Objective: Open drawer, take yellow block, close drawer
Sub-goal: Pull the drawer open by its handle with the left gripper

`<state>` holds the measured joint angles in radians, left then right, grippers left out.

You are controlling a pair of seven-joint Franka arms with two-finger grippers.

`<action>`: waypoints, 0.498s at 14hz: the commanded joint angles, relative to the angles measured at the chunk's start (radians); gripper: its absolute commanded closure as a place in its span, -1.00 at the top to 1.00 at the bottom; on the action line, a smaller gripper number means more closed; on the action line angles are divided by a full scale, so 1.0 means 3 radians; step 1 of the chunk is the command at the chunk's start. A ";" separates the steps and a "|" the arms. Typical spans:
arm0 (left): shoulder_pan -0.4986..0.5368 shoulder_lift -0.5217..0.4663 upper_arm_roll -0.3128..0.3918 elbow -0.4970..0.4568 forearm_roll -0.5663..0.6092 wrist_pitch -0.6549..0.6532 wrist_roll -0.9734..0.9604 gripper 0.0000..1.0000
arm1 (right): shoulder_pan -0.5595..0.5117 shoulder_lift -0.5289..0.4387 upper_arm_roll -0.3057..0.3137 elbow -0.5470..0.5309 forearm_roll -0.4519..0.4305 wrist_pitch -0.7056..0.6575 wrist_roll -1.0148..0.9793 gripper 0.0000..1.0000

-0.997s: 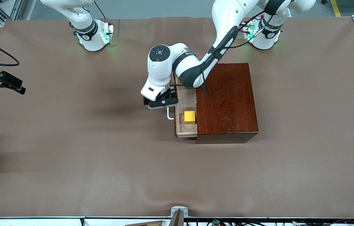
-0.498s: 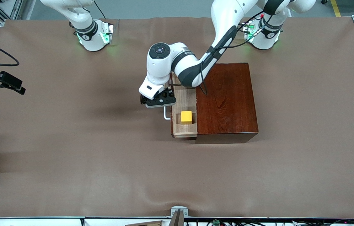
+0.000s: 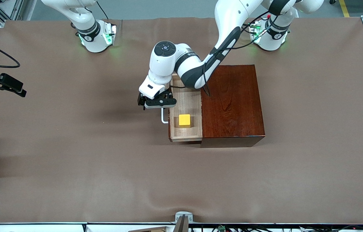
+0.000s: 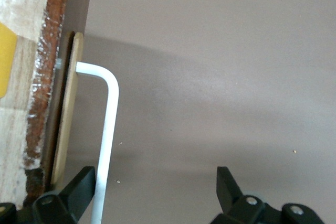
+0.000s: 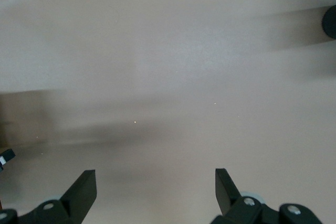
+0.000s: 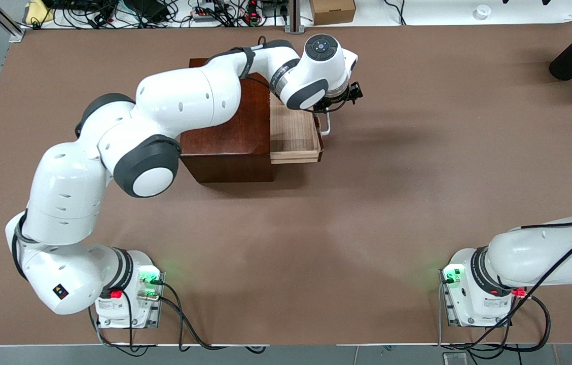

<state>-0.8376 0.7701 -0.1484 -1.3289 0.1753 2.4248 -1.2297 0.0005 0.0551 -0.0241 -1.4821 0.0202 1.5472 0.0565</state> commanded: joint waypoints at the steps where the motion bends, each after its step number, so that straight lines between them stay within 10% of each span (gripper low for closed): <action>1: -0.0061 0.0199 -0.0001 0.0319 -0.0053 0.0446 -0.0063 1.00 | 0.0008 -0.0015 0.0004 0.0006 0.0009 0.0002 0.0037 1.00; 7: -0.0041 0.0107 0.0009 0.0314 -0.0063 0.0416 -0.0063 1.00 | 0.0008 -0.0015 0.0004 0.0006 0.0009 0.0002 0.0037 1.00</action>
<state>-0.8355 0.7684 -0.1466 -1.3281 0.1752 2.4308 -1.2429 0.0008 0.0552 -0.0240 -1.4821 0.0202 1.5472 0.0565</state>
